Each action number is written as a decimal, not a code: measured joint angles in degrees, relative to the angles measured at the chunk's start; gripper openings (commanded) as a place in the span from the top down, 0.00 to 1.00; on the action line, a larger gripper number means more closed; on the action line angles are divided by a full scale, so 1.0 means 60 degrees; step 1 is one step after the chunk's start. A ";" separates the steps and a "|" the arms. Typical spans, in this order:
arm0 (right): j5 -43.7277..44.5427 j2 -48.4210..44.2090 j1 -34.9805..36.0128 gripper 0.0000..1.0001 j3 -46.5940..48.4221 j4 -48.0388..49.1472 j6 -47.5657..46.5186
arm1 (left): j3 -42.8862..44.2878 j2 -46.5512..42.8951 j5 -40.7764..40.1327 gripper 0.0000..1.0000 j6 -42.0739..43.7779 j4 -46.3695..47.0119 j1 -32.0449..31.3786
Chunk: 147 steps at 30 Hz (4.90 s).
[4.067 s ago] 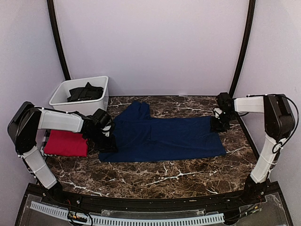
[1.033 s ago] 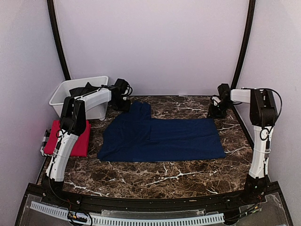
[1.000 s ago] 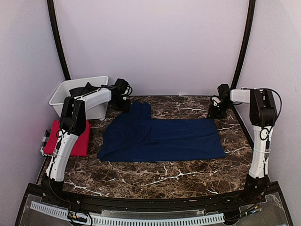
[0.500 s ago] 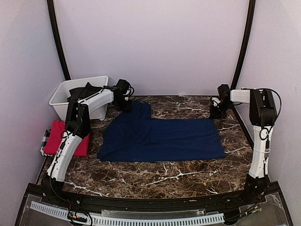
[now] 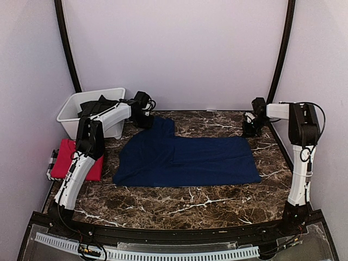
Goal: Fold and stack the mixed laundry pile
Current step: Pick up the 1/3-folded T-shirt from the center of the board, then fold the 1/3-folded T-shirt at the center of the board, then adjust the rectangle-folded T-shirt at the center of the board.
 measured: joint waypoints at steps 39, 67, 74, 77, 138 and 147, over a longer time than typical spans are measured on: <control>-0.0233 -0.3264 0.0000 1.00 -0.2838 0.0510 0.0965 | -0.8703 -0.7242 0.0284 1.00 -0.1260 0.0878 -0.0801; 0.0408 -0.3683 0.0004 1.00 -0.4080 0.0488 0.1337 | -1.2386 -0.8983 0.0331 1.00 -0.2044 0.1574 -0.1333; 0.0572 -0.3690 0.0004 1.00 -0.4062 0.0477 0.1337 | -1.2411 -0.9282 0.0437 1.00 -0.2044 0.1610 -0.1333; 0.0590 -0.3690 0.0004 1.00 -0.4073 0.0484 0.1337 | -1.2528 -0.9307 0.0572 1.00 -0.2040 0.1698 -0.1370; -0.1803 -0.1056 0.3931 0.56 0.0510 -0.0011 0.0805 | -1.0856 -0.8029 0.1228 0.56 -0.2375 0.2186 -0.1118; -0.2728 0.1727 0.5796 0.58 0.4528 -0.0076 0.1253 | -1.2713 -0.9114 0.1545 0.58 -0.3155 0.2736 0.0506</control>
